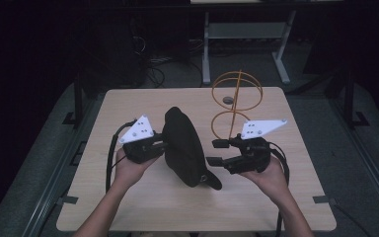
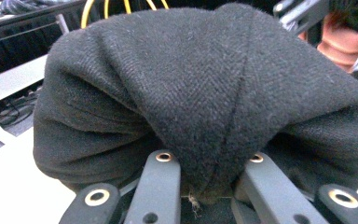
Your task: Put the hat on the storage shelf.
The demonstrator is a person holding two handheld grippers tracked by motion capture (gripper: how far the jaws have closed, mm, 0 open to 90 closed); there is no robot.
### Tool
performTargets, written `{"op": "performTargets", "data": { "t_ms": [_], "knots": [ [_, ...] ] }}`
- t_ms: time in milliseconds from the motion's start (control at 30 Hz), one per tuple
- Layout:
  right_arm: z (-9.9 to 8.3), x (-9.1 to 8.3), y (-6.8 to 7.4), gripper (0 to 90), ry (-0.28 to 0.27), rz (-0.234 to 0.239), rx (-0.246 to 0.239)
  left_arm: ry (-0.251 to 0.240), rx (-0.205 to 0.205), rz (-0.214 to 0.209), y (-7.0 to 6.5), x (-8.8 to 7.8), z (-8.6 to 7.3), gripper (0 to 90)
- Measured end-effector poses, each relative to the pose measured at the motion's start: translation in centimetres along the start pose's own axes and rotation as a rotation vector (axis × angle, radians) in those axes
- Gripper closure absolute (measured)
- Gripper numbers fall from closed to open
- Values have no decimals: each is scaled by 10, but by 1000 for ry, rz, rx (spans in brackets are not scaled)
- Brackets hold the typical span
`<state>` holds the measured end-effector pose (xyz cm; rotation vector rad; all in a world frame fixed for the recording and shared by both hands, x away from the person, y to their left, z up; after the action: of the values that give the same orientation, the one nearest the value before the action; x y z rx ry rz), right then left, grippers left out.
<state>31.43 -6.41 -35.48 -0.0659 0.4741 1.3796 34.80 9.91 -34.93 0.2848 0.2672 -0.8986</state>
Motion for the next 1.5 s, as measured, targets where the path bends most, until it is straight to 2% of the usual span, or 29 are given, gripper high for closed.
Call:
{"op": "performTargets", "data": {
  "t_ms": [100,267,533,833,1100,1500],
  "knots": [
    [-6,-4,-5,322,4,-36,0,-4,-6,9,6,-7,4,832],
    [-19,-13,-13,291,15,-91,4,-10,-19,19,14,-13,6,832],
    [-46,-27,-30,276,32,-156,53,22,-33,23,23,-16,2,831],
    [-65,-39,-43,263,36,-200,89,25,-69,19,34,-20,2,831],
    [-84,-49,-52,256,40,-233,126,41,-62,30,41,-19,8,831],
    [-105,-68,-65,249,28,-284,171,46,-63,18,53,-11,24,831]
  ]
}}
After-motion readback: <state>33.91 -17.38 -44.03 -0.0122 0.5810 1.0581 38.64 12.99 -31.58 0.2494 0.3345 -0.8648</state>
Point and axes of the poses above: each handheld gripper's, and its own axes: x roughly forward along the jaws, z roughly out of its top, y roughly to its left, the point moved 9 cm from there along x, roughly forward along the jaws, and after that the axes turned 9 degrees about z, right-handed, at the moved point
